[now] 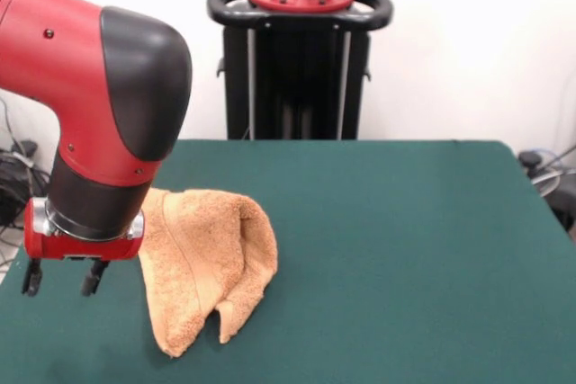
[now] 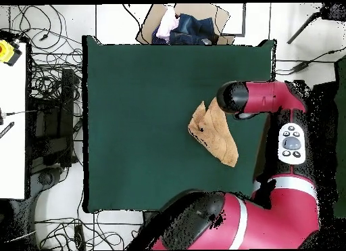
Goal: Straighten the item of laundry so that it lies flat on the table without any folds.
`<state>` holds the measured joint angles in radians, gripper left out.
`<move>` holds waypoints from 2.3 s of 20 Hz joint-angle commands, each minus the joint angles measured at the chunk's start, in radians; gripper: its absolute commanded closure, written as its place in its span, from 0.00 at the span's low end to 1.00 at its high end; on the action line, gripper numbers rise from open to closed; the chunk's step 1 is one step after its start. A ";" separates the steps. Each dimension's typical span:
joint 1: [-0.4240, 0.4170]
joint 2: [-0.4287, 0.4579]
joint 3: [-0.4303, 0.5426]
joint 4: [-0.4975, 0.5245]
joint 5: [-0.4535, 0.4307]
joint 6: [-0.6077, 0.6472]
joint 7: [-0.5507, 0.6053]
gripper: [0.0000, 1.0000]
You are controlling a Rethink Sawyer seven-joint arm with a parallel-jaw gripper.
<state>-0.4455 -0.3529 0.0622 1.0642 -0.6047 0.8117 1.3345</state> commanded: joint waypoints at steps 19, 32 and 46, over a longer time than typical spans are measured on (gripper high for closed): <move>0.018 -0.005 0.135 0.173 0.082 0.086 -0.078 0.00; 0.043 -0.046 0.114 0.284 0.119 0.027 0.011 0.00; 0.029 -0.021 0.120 0.268 0.110 0.005 -0.015 0.00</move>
<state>-0.4189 -0.3983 0.0904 1.2537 -0.5192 0.8117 1.3345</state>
